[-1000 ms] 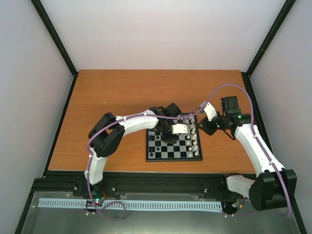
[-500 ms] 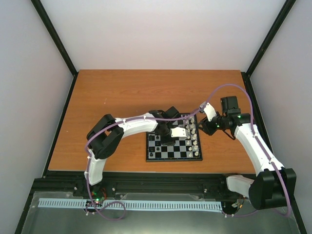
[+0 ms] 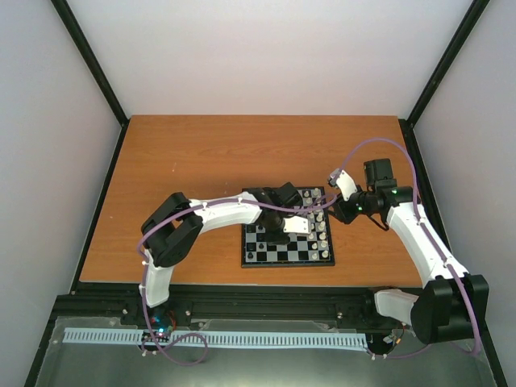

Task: Set up the chess pieces on the board

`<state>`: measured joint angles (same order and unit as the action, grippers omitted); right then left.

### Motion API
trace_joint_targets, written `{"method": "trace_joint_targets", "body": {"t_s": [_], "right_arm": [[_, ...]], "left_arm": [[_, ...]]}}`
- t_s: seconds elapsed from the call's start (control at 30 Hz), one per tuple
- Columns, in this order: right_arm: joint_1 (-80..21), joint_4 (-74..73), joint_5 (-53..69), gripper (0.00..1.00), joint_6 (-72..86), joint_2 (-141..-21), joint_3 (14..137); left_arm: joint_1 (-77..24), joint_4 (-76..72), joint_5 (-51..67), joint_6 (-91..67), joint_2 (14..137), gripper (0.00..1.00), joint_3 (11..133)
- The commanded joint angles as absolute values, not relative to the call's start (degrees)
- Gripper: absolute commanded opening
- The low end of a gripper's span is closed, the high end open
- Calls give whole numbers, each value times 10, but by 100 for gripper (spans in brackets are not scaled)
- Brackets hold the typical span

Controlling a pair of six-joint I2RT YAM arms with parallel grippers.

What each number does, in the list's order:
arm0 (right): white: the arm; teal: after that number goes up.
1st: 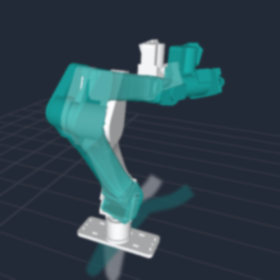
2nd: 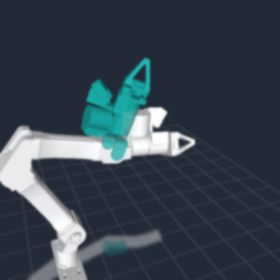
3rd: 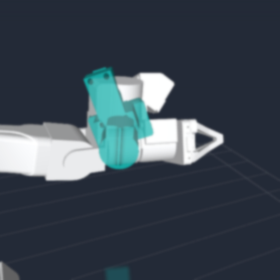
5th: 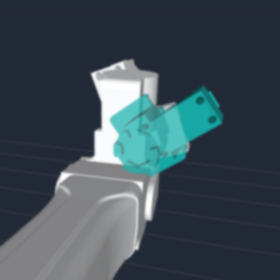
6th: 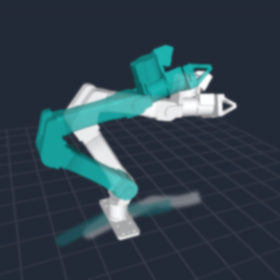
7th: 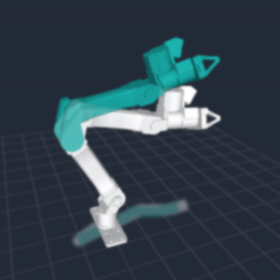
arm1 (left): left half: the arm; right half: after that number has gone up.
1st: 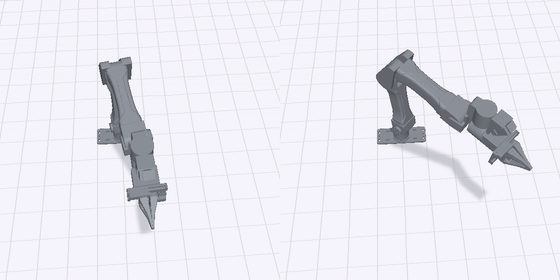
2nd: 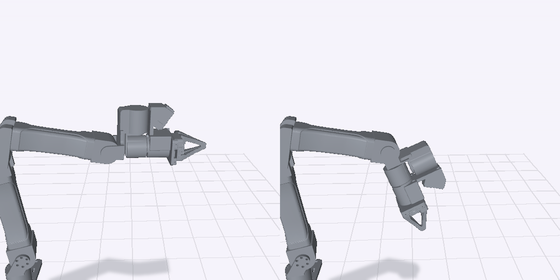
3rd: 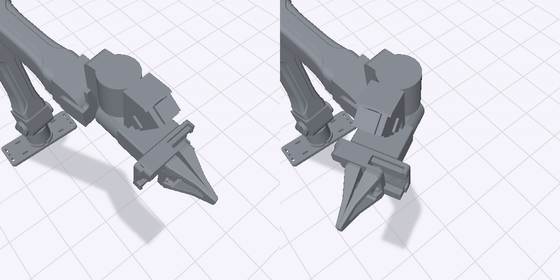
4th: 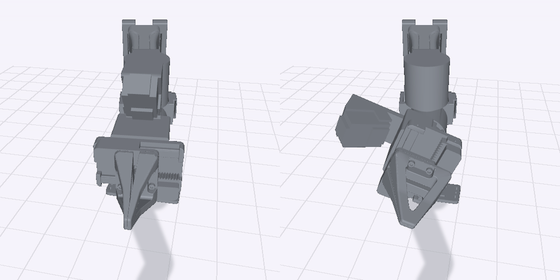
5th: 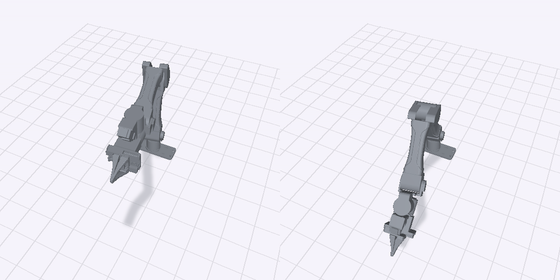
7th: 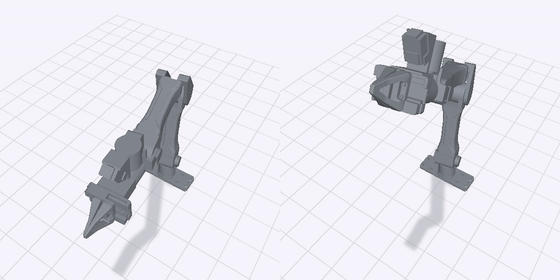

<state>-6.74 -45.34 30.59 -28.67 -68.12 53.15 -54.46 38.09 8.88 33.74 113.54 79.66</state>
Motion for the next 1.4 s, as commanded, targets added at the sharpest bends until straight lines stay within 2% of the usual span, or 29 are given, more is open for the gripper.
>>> {"method": "trace_joint_targets", "body": {"t_s": [0.0, 0.13, 0.43, 0.93, 1.37], "right_arm": [[-62, -457, 316, 32, -292, -686, 530], [-62, -457, 316, 32, -291, -685, 529], [-62, -458, 319, 32, -296, -690, 530], [-62, -463, 324, 32, -302, -694, 531], [-59, -462, 325, 32, -298, -693, 533]], "left_arm": [[-551, 369, 74, 361, 1137, 55, 817], [-551, 367, 84, 364, 1153, 56, 825], [-551, 383, 92, 354, 1121, 38, 798], [-554, 389, 93, 324, 1104, 32, 777], [-564, 397, 77, 289, 1102, 18, 791]]}}
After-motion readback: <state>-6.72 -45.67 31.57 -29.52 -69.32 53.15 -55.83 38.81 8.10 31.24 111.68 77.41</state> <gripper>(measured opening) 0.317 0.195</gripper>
